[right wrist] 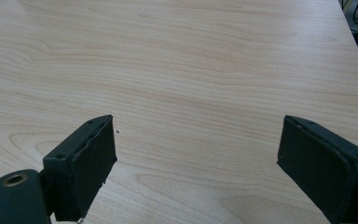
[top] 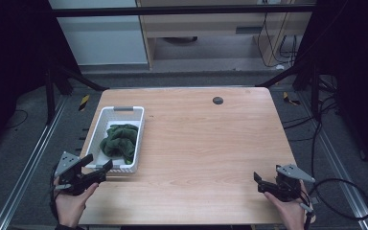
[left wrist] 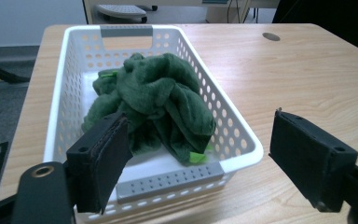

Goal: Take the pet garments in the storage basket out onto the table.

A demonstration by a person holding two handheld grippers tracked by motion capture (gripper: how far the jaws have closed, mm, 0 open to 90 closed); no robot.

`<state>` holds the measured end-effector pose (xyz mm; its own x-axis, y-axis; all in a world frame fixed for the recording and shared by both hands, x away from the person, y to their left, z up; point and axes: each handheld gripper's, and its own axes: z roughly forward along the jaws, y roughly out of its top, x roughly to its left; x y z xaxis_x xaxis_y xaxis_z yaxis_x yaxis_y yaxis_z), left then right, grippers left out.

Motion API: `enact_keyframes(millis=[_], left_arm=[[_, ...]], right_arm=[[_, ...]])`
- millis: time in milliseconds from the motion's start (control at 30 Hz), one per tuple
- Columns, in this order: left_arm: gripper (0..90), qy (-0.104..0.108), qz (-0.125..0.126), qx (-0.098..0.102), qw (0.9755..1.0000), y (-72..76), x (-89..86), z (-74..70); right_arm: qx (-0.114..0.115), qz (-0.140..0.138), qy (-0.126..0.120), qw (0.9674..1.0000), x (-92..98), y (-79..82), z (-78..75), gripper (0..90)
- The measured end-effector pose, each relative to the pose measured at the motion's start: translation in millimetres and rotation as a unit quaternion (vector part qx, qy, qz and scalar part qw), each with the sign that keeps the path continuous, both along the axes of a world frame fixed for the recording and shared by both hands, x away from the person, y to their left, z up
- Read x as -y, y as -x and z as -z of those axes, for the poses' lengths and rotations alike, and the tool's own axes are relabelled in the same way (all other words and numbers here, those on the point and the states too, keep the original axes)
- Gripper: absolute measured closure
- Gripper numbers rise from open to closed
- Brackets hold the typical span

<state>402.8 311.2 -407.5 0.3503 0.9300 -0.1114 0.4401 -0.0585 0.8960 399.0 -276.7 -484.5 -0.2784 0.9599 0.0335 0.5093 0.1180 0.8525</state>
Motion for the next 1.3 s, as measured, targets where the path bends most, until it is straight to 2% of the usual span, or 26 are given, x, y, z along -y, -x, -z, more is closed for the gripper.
enact_keyframes(millis=[100,300,833,1300], left_arm=[[18.7,0.003,0.001,0.0,1.0,-3.0,-2.2,-3.4],[17.9,-0.004,0.004,-0.007,1.0,-11.1,-3.2,-7.3],[16.3,-0.032,0.009,-0.019,0.9993,-34.6,3.2,-20.4],[14.9,-0.062,0.015,-0.038,0.9973,-50.2,6.2,-28.1]], right_arm=[[-0.002,0.0,0.001,1.0,-0.4,0.0,0.4,11.0],[-0.003,0.001,0.001,1.0,-0.9,0.0,0.2,10.6],[-0.004,-0.003,0.006,1.0,-0.5,-0.8,0.6,10.0],[-0.007,-0.007,0.008,0.9999,-0.9,-2.2,1.5,9.5]])
